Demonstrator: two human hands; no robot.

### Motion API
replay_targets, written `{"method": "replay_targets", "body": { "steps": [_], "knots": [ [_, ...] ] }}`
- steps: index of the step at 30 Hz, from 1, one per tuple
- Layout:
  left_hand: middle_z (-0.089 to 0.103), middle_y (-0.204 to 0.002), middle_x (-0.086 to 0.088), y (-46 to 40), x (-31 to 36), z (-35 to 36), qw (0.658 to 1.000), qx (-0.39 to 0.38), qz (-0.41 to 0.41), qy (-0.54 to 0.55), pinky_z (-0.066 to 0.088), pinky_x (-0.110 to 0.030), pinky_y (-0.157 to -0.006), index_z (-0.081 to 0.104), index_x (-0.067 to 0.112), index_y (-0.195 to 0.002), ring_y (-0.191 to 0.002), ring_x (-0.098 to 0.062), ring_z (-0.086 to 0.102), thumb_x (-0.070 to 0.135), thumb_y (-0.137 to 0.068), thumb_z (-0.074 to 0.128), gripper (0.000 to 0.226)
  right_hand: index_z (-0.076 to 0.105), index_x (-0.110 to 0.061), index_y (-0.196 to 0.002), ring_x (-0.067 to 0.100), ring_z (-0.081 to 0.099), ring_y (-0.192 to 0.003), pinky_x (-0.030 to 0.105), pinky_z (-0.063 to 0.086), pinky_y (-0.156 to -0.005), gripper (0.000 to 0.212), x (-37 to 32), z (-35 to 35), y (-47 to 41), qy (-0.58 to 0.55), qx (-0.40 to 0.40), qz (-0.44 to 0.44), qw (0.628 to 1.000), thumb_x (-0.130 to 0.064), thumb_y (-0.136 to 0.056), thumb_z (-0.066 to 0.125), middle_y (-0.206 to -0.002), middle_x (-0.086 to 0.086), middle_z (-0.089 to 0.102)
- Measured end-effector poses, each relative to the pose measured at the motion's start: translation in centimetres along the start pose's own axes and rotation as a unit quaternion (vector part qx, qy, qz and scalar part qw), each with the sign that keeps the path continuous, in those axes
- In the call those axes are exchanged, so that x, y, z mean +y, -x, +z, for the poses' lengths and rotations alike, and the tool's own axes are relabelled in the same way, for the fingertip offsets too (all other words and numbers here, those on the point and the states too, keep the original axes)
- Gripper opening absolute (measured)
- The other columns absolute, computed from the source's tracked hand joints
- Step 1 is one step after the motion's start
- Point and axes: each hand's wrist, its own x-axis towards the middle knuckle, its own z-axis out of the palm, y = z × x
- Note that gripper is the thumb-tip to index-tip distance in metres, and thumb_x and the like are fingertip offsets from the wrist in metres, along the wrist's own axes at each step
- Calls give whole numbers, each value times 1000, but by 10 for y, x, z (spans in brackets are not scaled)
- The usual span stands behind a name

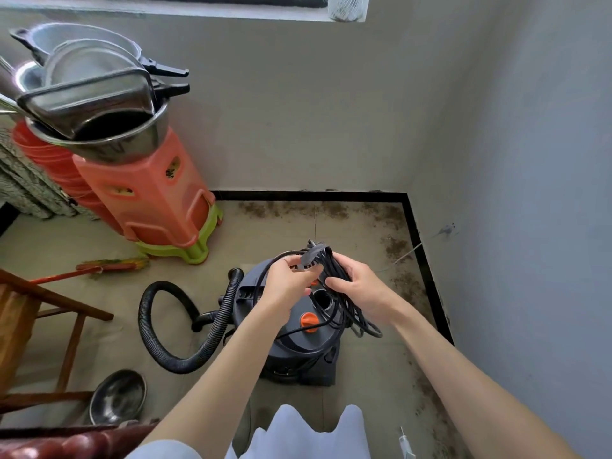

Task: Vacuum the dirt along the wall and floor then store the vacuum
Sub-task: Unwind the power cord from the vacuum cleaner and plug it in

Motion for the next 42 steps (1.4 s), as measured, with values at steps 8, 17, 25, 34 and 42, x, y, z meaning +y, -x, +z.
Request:
{"method": "replay_targets", "body": {
  "steps": [8,17,25,34,42],
  "knots": [
    [63,-80,-2,2,-6,11,999,51,0,0,47,-13,-57,61,0,-114,-69,-11,56,-3,-89,55,26,58,-35,-111,20,63,-109,35,50,-99,40,4,6,-4,13,21,5,1000,1,-93,53,-110,-4,68],
    [47,-62,-4,0,-18,11,989,55,2,-134,35,-28,-60,60,8,-82,-58,-16,41,14,-92,50,15,56,-3,-113,10,67,-76,28,56,-75,23,5,6,-14,-96,149,51,983,3,-91,55,-87,2,67],
    [64,-83,-15,-3,-26,4,976,178,57,-116,43,-21,-56,50,11,-76,-71,-21,57,14,-93,42,19,47,-6,-130,20,64,-90,34,56,-81,40,8,4,-15,-181,179,80,964,2,-92,56,-101,11,64],
    [69,-82,-7,-8,-27,-13,995,69,-45,-47,38,-16,-41,61,7,-99,-53,-12,55,23,-97,45,22,57,-2,-83,19,53,-66,31,48,-64,12,6,-12,-9,-289,168,121,935,4,-93,54,-74,10,55],
    [66,-93,3,1,-26,-6,966,-58,121,-223,51,-29,-84,63,14,-106,-88,-12,62,33,-91,58,25,63,0,-97,12,66,-67,22,53,-50,21,-15,-13,-5,-411,77,154,895,-11,-101,45,-83,7,64]
  ]
}}
